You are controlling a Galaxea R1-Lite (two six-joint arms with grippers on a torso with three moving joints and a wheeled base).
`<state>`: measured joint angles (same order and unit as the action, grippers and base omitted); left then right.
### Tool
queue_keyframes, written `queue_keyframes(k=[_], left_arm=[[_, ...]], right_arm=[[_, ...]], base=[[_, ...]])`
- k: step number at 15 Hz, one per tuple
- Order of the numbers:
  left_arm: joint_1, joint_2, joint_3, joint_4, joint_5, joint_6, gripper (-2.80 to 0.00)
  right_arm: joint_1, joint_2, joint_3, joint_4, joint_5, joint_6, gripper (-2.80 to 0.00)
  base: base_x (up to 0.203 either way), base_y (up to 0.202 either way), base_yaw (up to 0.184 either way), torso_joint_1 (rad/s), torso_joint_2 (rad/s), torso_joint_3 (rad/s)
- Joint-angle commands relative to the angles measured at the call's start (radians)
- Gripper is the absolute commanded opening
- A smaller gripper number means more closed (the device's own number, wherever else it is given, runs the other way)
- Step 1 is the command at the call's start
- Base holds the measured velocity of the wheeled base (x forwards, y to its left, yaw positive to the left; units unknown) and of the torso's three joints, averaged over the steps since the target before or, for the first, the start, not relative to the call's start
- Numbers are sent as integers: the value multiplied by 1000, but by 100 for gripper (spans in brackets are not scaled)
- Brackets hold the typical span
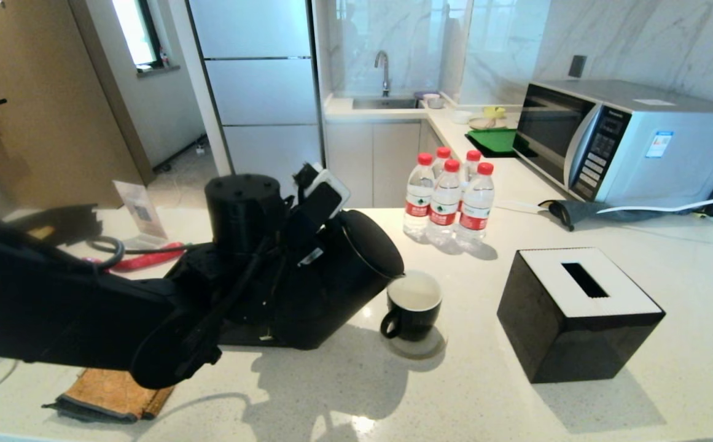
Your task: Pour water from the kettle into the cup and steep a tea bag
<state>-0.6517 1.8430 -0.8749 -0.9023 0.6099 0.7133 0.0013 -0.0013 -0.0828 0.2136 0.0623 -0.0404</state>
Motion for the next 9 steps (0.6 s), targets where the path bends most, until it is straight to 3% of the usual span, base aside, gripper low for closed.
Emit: queue_keyframes(k=[1,9], left_arm=[[-2,4,1,-6,4,13,-280],[-2,5,-5,-6,4,40,-280]], right_arm=[[0,1,0,1,1,-1,-280],[0,1,0,1,1,-1,-280]], base=[[0,0,0,0,0,0],[0,0,0,0,0,0]])
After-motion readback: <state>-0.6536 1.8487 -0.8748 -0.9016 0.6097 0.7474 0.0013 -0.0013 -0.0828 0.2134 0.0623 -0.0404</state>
